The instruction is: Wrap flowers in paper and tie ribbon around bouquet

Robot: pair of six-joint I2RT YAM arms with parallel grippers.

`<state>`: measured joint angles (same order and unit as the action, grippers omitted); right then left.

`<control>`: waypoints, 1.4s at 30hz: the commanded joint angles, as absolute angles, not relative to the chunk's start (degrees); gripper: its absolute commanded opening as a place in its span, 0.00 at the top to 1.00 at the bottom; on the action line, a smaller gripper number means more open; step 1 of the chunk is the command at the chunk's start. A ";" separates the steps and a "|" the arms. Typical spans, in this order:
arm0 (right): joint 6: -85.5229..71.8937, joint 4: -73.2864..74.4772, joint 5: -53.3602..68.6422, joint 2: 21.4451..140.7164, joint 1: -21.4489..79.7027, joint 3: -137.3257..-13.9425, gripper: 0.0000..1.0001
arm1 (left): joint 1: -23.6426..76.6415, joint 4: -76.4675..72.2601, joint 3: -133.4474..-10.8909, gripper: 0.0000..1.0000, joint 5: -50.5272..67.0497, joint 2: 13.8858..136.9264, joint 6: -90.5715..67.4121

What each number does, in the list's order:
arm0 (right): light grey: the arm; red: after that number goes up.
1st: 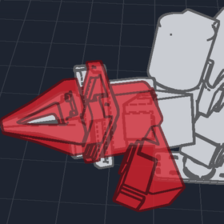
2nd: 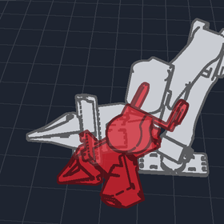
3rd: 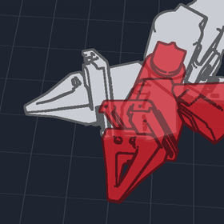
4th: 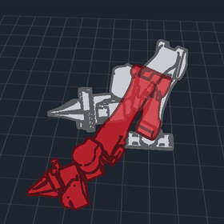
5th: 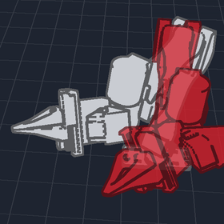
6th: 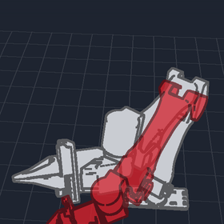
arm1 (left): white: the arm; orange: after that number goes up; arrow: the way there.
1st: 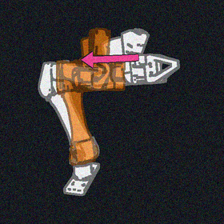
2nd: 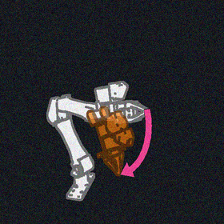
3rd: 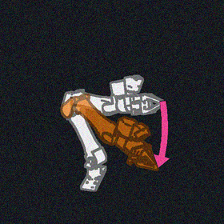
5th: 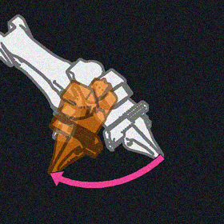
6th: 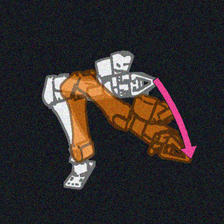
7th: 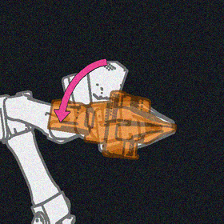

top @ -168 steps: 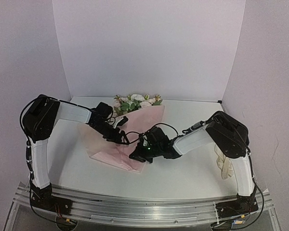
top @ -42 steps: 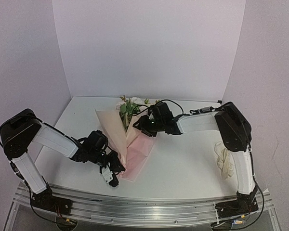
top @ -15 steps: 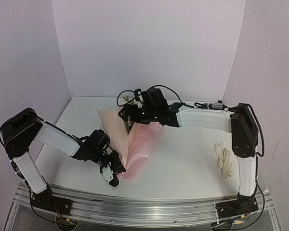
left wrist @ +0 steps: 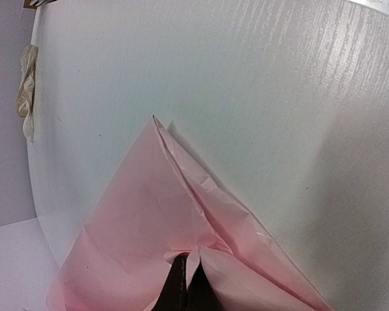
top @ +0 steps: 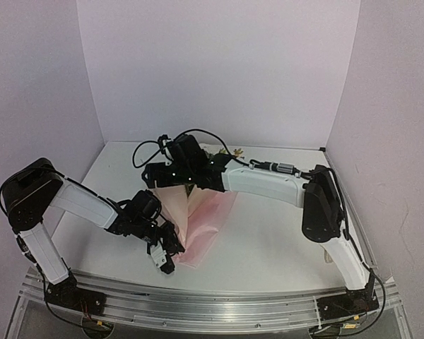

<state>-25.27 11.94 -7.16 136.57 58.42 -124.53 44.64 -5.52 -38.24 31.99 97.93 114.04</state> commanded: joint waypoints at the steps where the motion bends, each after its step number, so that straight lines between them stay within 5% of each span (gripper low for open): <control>1: -22.67 14.58 -9.41 139.55 58.06 -129.77 0.15 | 45.08 -0.53 -37.94 1.00 31.76 99.09 135.76; 5: -22.72 14.68 -8.55 141.72 58.17 -131.78 0.30 | 45.09 -0.44 -38.35 1.00 31.63 99.30 135.58; 11: -22.87 14.55 -10.22 141.34 58.23 -131.66 0.88 | 45.10 -0.52 -38.45 1.00 31.18 99.49 135.48; 13: -23.62 14.49 -12.04 138.46 58.20 -128.82 0.99 | 45.09 -0.58 -38.38 1.00 31.01 99.41 135.28; 23: -36.20 6.31 -24.39 116.65 56.24 -96.62 1.00 | 45.08 -1.70 -37.71 0.99 30.03 99.16 134.30; 33: -48.04 -10.73 -21.67 108.26 48.86 -71.90 1.00 | 45.11 -2.00 -37.04 0.83 29.40 98.61 134.11; 37: -45.91 -15.05 -16.90 110.89 45.79 -68.13 1.00 | 45.06 -2.11 -36.65 0.70 29.71 98.26 133.70; 42: -40.41 -20.71 -11.90 115.46 44.45 -68.25 1.00 | 45.12 1.34 -36.01 0.42 33.02 94.34 133.52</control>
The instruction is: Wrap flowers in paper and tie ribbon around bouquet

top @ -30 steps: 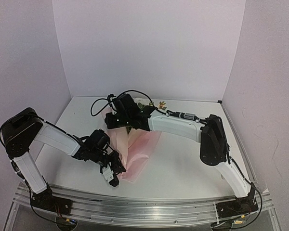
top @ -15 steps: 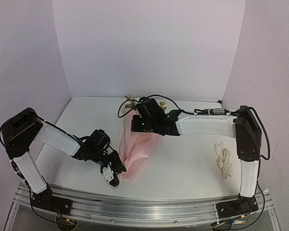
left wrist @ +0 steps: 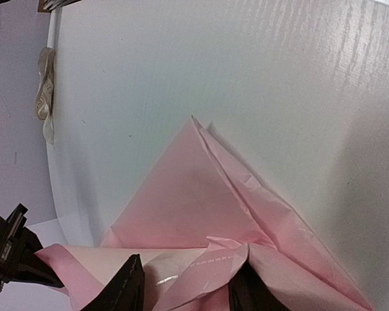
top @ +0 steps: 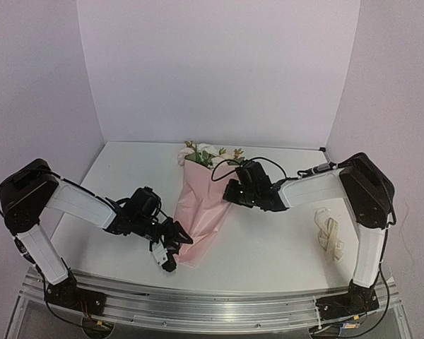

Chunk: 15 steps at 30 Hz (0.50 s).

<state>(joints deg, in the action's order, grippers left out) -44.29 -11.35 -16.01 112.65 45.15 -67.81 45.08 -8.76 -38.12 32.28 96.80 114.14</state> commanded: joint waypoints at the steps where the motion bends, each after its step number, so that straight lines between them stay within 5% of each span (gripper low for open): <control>1: -39.24 -22.10 -10.95 116.23 44.37 -68.53 1.00 | 45.10 3.92 -36.09 0.37 34.09 92.98 133.57; 10: -39.65 -25.24 -9.43 119.33 43.35 -68.01 1.00 | 45.03 23.44 -38.87 0.20 46.55 76.34 128.10; 15: -40.48 -25.71 -9.23 120.17 42.98 -66.97 1.00 | 44.63 18.21 -46.32 0.29 44.13 80.19 99.32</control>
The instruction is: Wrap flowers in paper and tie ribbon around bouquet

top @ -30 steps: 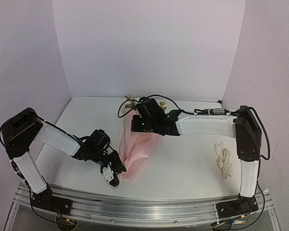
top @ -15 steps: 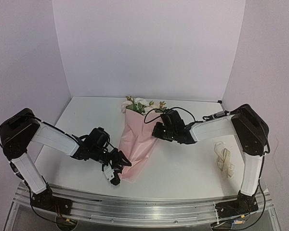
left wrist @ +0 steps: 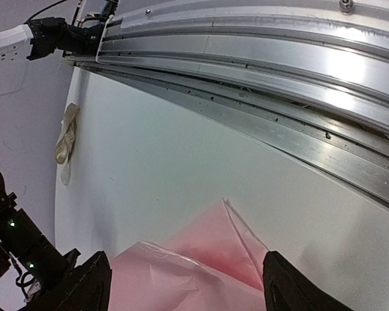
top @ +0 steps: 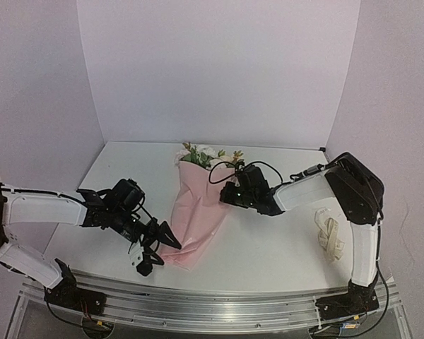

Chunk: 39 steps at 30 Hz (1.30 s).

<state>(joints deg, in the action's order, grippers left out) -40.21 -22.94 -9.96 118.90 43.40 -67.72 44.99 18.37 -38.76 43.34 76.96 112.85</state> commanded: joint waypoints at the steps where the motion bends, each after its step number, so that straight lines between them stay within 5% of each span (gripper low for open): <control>1: -40.53 -25.85 -9.00 120.42 42.98 -66.97 1.00 | 43.91 16.87 -49.06 0.31 43.50 82.39 92.22; 6: -41.00 -26.45 -8.58 121.51 42.98 -67.22 1.00 | 41.44 13.49 -62.38 0.38 34.75 98.63 70.68; 19: -40.88 -27.29 -10.64 123.44 42.98 -68.62 1.00 | 47.71 15.44 -50.99 0.36 28.30 102.60 84.30; 21: -40.17 -27.06 -9.95 122.84 42.98 -69.23 0.89 | 47.71 14.57 -50.31 0.36 27.68 102.99 83.43; 28: -45.24 -5.12 -12.47 112.50 42.98 -70.92 0.16 | 47.72 14.97 -48.12 0.36 27.47 102.99 83.13; 39: -60.36 -11.65 2.33 109.41 43.68 -62.04 0.10 | 47.81 15.31 -49.63 0.36 28.97 103.12 81.23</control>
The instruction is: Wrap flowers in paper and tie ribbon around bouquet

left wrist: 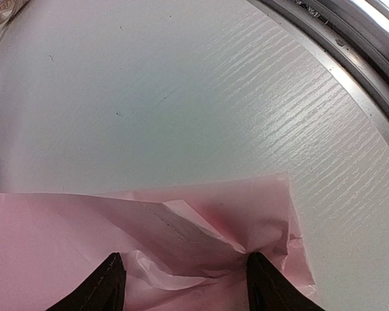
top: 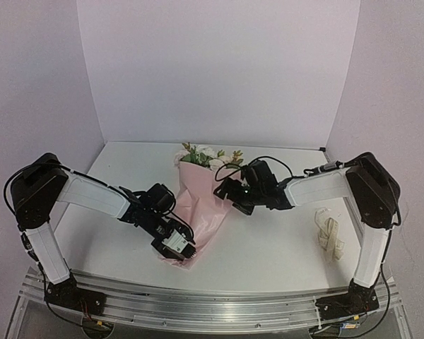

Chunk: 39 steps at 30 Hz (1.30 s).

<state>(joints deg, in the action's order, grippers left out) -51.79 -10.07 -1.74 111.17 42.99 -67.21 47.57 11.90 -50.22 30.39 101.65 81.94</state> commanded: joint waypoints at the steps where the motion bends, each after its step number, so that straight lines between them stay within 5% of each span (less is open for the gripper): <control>1: -61.59 -13.05 2.51 109.07 43.93 -60.42 0.10 | 47.82 15.37 -49.65 0.36 29.12 103.18 81.28; 9: -65.36 -24.78 7.25 118.69 45.52 -60.36 0.21 | 48.40 15.73 -50.89 0.35 29.65 103.67 80.55; 16: -60.49 -26.58 9.48 122.16 42.89 -60.36 0.72 | 48.48 19.72 -55.06 0.34 32.92 103.35 73.16; 25: -52.36 -26.27 16.15 122.76 37.81 -61.36 0.99 | 49.12 22.61 -57.19 0.33 37.97 103.57 62.36; 34: -39.60 -17.97 25.75 124.23 36.21 -64.39 1.00 | 44.87 32.89 -74.28 0.33 54.45 100.53 49.59; 39: -34.61 -14.82 28.56 122.00 36.30 -63.83 1.00 | 36.76 20.07 -76.33 0.40 50.87 103.16 35.77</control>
